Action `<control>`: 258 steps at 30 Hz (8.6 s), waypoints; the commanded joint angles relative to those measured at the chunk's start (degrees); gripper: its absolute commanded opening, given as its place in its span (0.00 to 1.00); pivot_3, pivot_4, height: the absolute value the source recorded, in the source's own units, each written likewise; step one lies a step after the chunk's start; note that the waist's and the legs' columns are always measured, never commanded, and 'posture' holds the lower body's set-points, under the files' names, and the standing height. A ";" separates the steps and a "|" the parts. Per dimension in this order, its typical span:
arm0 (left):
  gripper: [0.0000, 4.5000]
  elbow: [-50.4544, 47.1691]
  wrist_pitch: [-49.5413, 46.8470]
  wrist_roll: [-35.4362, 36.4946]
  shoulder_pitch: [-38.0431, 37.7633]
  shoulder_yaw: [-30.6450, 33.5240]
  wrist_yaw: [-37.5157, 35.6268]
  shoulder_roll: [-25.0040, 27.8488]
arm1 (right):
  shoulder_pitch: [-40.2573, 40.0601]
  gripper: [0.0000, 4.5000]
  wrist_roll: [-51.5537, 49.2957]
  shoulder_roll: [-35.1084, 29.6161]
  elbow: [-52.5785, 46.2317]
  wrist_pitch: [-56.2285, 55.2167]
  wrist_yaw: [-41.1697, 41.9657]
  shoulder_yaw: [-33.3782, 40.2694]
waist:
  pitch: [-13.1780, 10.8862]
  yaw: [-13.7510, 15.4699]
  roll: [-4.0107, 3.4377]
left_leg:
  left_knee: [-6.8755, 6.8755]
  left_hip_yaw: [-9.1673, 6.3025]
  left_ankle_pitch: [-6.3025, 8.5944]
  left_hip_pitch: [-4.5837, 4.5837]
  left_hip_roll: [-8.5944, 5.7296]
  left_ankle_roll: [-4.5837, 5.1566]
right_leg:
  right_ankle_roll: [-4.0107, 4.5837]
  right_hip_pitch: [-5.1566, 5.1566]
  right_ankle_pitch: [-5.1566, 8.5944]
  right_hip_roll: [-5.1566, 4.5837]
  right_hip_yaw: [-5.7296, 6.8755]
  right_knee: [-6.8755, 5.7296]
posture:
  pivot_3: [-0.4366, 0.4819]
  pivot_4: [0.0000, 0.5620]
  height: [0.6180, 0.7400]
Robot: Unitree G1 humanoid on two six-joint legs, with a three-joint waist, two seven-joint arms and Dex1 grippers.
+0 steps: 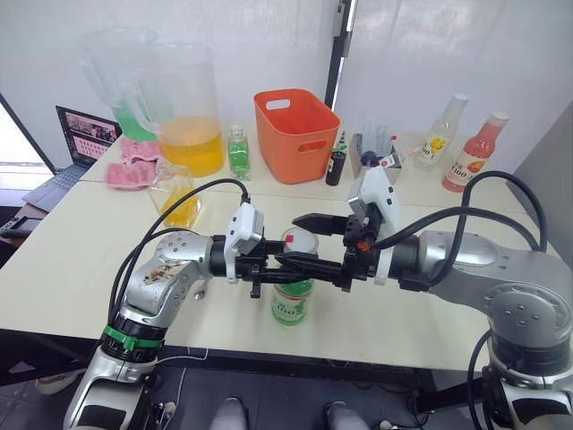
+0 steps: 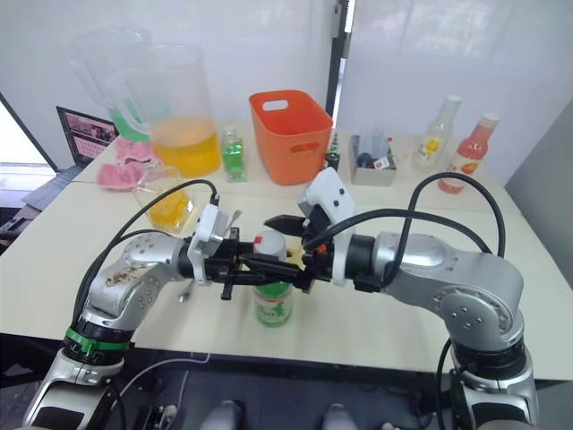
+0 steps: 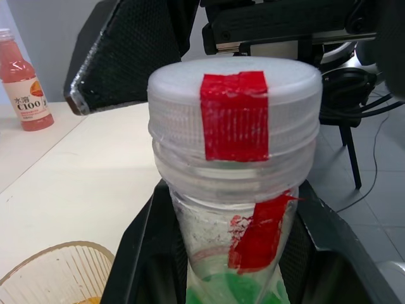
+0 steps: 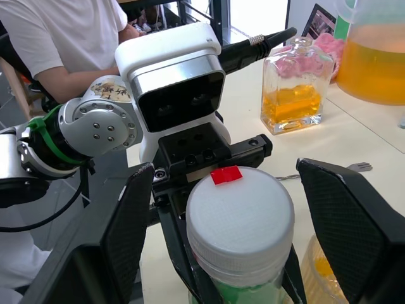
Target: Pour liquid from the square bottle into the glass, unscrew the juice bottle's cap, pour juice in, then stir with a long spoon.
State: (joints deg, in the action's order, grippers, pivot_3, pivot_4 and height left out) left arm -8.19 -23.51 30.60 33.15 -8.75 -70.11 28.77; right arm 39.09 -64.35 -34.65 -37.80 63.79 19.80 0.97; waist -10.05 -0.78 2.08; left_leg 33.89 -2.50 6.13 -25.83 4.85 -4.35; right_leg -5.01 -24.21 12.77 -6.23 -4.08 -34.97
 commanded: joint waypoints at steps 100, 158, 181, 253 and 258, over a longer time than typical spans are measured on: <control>0.28 -0.37 -0.59 -0.57 -1.78 -2.31 -0.02 0.09 | -16.28 0.58 47.74 1.60 60.64 -40.60 2.23 19.00 | 0.24 -0.25 -0.39 | 0.07 0.00 -0.01 0.25 -0.09 0.02 | -0.15 0.35 0.00 0.00 -0.04 -0.02 | 0.48 0.27 1.00; 0.28 34.66 33.91 -17.76 23.49 8.20 1.06 13.32 | -19.78 1.00 3.52 -8.56 -1.18 -2.14 6.39 21.48 | -0.09 0.00 0.68 | 0.40 2.57 0.33 -0.32 1.12 0.02 | -0.08 -1.87 -1.00 1.25 -2.87 -0.13 | 0.48 0.27 0.96; 0.28 62.59 80.11 -46.87 32.90 -1.69 27.19 6.19 | -24.45 1.00 -4.46 -9.35 -6.80 -4.60 -9.81 21.16 | -0.04 -0.08 0.87 | 0.96 4.36 0.62 -0.37 1.97 0.04 | 0.07 -2.75 -2.07 2.14 -4.78 -0.10 | 0.48 0.27 0.92; 0.28 65.76 85.39 -77.50 35.99 -19.94 70.81 8.16 | -23.14 1.00 -3.69 -10.06 -5.06 -8.08 -16.30 14.17 | -0.04 0.11 0.87 | 1.04 3.93 0.55 -0.20 1.95 -0.07 | -0.74 -2.27 -2.02 2.17 -4.42 -0.15 | 0.48 0.27 0.92; 0.28 65.58 85.08 -77.47 35.88 -19.93 70.77 8.22 | -22.78 1.00 -3.47 -10.03 -4.86 -7.99 -16.10 14.02 | -0.04 0.13 0.87 | 1.04 3.93 0.55 -0.20 1.95 -0.08 | -0.74 -2.27 -2.02 2.17 -4.42 -0.15 | 0.48 0.27 0.92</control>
State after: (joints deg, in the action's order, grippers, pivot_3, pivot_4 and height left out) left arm 58.84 61.29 -48.34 67.06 -29.89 -0.46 36.34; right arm 15.44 -68.10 -44.22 -42.10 57.39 3.49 14.17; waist -10.08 -0.66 2.95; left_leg 34.93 1.42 6.68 -26.03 6.80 -4.43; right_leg -5.75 -26.48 10.75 -4.06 -8.50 -35.12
